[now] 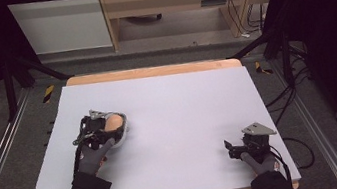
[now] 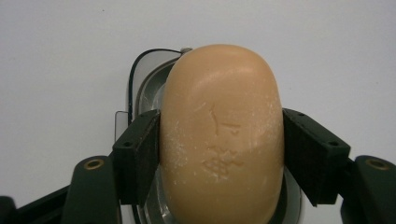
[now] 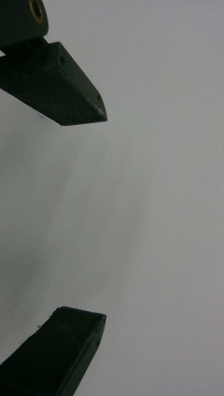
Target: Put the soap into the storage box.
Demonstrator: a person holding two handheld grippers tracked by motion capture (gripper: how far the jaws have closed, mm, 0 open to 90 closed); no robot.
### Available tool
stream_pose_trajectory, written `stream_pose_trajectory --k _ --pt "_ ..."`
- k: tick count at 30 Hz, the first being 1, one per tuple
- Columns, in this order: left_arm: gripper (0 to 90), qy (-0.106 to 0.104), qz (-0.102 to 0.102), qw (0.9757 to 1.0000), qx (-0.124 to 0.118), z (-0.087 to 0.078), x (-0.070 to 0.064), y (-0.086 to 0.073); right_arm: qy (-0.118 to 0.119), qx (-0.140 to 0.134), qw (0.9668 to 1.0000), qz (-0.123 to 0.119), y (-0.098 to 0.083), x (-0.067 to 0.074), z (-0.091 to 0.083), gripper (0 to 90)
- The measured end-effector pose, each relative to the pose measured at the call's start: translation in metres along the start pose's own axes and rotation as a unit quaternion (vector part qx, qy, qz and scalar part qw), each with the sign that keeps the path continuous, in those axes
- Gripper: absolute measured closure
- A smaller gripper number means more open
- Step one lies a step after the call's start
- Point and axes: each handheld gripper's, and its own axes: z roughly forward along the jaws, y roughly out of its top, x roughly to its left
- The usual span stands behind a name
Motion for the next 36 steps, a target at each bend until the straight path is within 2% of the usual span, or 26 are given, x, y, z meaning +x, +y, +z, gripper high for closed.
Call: stream_pose_trajectory --k 2,3,14,16,18,21,23,27,36 --pt "31.4 0.008 0.003 1.0000 -0.002 0.000 -0.001 0.000 0.001 0.000 1.0000 0.000 0.000 0.000 0.000 4.8" --pt "33.0 0.019 0.007 0.9998 -0.003 0.000 -0.003 0.000 0.000 0.000 1.0000 0.000 0.000 0.000 0.000 4.8" --pt "32.5 0.013 -0.003 0.9999 -0.004 -0.001 0.002 -0.001 0.001 0.001 1.0000 0.000 0.000 0.000 0.000 4.8" --pt "30.8 0.004 -0.005 1.0000 -0.007 -0.002 0.002 0.000 0.001 0.001 1.0000 0.000 0.000 0.000 0.000 4.8" --pt "29.6 0.004 -0.006 0.9999 -0.010 -0.003 0.002 0.000 0.002 0.001 1.0000 0.000 0.000 0.000 0.000 4.8" --pt "29.5 -0.003 -0.010 0.9994 -0.033 -0.010 0.000 0.002 0.001 0.001 1.0000 0.000 0.000 0.000 0.000 4.8" --pt "29.3 -0.007 -0.009 0.9992 -0.039 -0.013 -0.001 0.003 0.000 0.001 1.0000 -0.001 0.000 0.000 0.000 4.8" --pt "28.4 -0.014 -0.002 0.9985 -0.054 -0.023 -0.004 0.005 -0.001 0.000 1.0000 0.000 0.000 0.000 0.000 4.8" --pt "24.4 -0.025 0.015 0.9974 -0.067 -0.038 -0.006 -0.002 -0.003 0.001 1.0000 0.004 0.000 -0.001 -0.001 4.8"
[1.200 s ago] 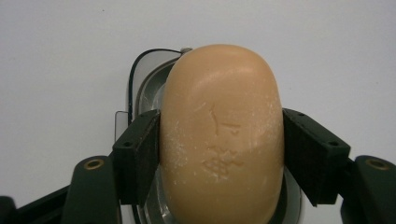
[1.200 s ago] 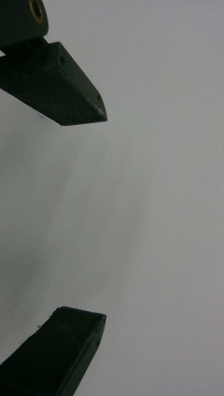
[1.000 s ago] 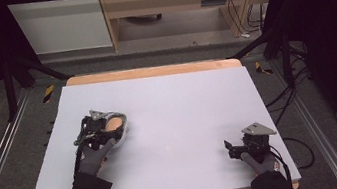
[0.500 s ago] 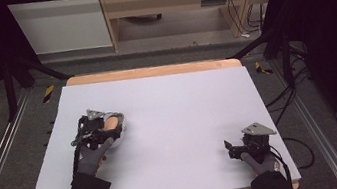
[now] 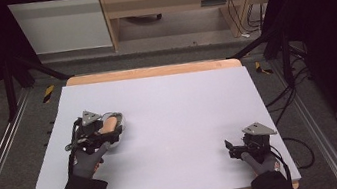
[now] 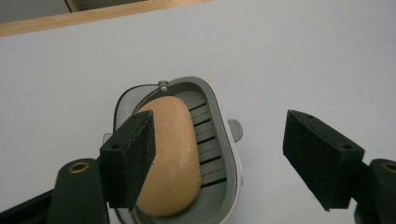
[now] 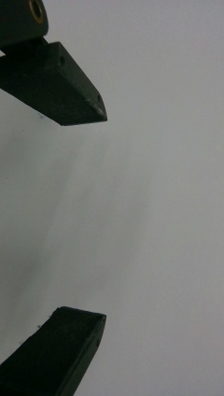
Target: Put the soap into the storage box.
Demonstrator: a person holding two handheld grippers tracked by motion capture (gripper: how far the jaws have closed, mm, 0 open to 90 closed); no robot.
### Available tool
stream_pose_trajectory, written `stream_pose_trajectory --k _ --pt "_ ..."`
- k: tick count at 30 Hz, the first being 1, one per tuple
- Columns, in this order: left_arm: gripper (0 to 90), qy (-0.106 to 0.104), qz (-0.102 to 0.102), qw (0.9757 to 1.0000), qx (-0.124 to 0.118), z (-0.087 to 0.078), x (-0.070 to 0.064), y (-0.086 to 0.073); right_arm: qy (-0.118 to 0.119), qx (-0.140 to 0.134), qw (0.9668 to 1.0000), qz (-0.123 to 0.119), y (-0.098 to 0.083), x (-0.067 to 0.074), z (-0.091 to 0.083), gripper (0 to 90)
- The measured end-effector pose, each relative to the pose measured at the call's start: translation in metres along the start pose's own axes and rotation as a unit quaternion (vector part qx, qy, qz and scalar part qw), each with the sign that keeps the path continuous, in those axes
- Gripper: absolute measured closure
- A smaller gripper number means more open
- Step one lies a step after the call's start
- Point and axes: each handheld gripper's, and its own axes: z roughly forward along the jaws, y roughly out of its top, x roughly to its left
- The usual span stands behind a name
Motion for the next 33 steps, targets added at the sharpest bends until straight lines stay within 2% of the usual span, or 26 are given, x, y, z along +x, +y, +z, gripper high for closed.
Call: stream_pose_trajectory --k 6,10,19,25,33 --pt "22.2 0.003 0.009 0.9999 0.003 -0.007 0.000 -0.009 -0.005 0.000 1.0000 0.003 0.000 -0.001 0.000 4.8" --pt "21.4 0.004 0.005 1.0000 0.002 -0.014 0.004 -0.021 -0.007 0.001 1.0000 0.005 -0.001 -0.002 0.000 4.8" --pt "20.5 0.004 -0.005 1.0000 -0.005 -0.031 0.015 -0.037 -0.012 0.004 0.9999 0.006 -0.002 -0.003 0.000 4.8" --pt "19.5 0.007 -0.003 1.0000 0.002 -0.035 0.021 -0.053 -0.016 0.006 0.9998 0.009 -0.003 -0.005 0.000 4.8" --pt "19.2 0.016 -0.006 0.9995 0.025 -0.034 0.032 -0.072 -0.020 0.013 0.9996 0.012 -0.004 -0.008 0.000 4.8"
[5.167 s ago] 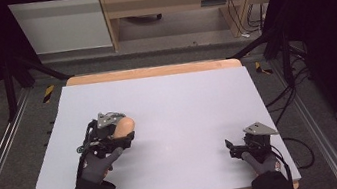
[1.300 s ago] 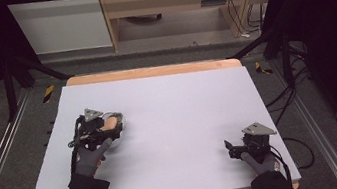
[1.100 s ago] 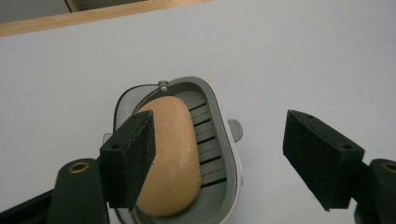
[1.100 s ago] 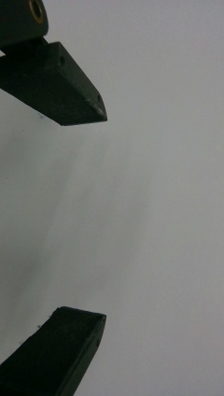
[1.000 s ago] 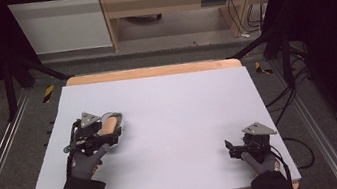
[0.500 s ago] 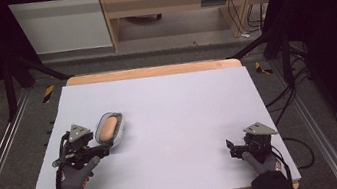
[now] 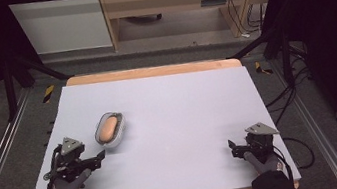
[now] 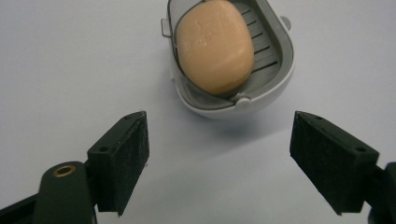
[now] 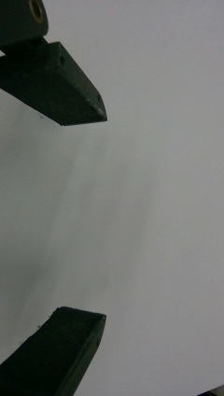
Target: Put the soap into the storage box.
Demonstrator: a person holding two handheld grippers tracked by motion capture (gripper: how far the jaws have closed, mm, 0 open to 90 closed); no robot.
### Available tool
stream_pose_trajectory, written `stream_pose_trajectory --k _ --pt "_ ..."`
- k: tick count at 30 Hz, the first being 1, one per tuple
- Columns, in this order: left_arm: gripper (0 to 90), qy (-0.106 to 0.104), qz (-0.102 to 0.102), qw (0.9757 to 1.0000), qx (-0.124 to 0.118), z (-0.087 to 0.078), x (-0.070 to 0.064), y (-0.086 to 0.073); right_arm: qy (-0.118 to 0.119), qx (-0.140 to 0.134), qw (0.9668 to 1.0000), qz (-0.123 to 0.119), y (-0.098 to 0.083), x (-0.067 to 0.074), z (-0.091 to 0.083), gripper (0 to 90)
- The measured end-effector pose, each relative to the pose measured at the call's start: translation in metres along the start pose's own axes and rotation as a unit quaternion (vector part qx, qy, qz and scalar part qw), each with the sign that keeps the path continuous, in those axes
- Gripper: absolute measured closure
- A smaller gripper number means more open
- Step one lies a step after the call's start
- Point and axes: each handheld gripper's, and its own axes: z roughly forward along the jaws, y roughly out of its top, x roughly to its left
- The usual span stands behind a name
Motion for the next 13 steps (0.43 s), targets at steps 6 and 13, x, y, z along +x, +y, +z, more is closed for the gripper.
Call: stream_pose_trajectory --k 6,13 --pt "18.6 0.016 -0.002 0.9998 0.013 0.005 0.007 -0.011 -0.002 -0.001 1.0000 0.001 0.000 -0.001 -0.001 4.8" --pt "18.4 0.019 -0.001 0.9995 0.024 0.010 0.009 -0.014 -0.003 0.000 1.0000 0.000 -0.001 -0.002 -0.001 4.7"
